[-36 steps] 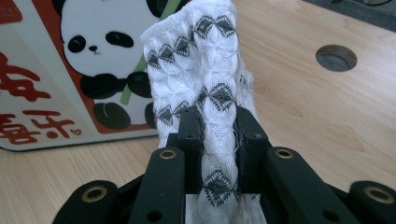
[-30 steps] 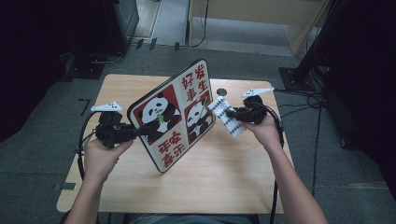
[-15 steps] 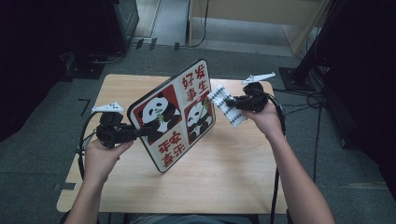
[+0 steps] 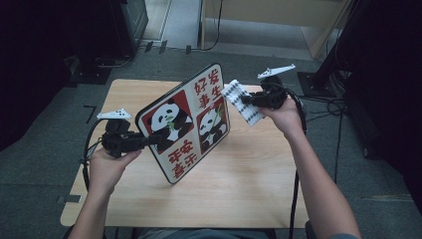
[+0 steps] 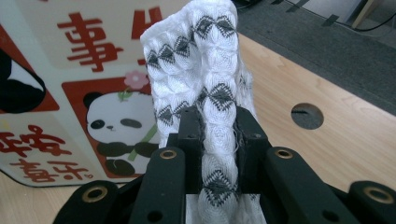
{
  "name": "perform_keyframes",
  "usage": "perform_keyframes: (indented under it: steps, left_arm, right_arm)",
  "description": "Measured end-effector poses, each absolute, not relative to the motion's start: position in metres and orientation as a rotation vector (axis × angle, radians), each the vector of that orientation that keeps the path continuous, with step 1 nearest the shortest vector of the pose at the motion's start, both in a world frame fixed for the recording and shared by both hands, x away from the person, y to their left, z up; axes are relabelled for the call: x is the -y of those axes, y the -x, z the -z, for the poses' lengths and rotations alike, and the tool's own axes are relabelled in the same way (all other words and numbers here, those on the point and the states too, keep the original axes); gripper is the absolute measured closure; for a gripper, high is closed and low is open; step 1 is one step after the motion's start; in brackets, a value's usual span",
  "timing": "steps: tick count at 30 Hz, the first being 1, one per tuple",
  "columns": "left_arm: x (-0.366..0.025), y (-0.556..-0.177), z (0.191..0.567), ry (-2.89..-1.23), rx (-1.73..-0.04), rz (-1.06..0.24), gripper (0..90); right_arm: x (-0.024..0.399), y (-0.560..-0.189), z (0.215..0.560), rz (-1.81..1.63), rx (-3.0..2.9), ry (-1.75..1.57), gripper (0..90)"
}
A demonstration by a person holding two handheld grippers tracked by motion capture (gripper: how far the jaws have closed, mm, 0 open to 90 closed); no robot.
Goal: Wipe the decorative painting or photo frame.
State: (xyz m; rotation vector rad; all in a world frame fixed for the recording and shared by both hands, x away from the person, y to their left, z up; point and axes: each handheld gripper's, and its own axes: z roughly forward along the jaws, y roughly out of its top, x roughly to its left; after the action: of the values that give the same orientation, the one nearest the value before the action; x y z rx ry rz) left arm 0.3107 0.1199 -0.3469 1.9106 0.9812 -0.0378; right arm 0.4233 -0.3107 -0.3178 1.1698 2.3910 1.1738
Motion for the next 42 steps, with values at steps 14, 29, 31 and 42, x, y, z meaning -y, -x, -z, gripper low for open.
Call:
perform_keyframes:
  steps: [14,29,31,42]
  left_arm:
    - [-0.122,-0.312,0.348,-1.904,-0.985,0.053,76.1]
    - [-0.121,-0.313,0.346,-1.929,-0.976,0.036,77.2]
    - [-0.121,-0.313,0.346,-1.93,-0.974,0.035,77.3]
    - [-0.122,-0.314,0.347,-1.929,-0.962,0.039,77.3]
  right_arm:
    - [0.29,-0.448,0.267,-1.252,-2.343,-1.13,77.2]
    - [0.254,-0.463,0.223,-1.256,-2.321,-1.06,77.0]
    - [0.248,-0.463,0.221,-1.267,-2.322,-1.044,77.0]
    - [0.235,-0.465,0.242,-1.267,-2.373,-1.029,77.0]
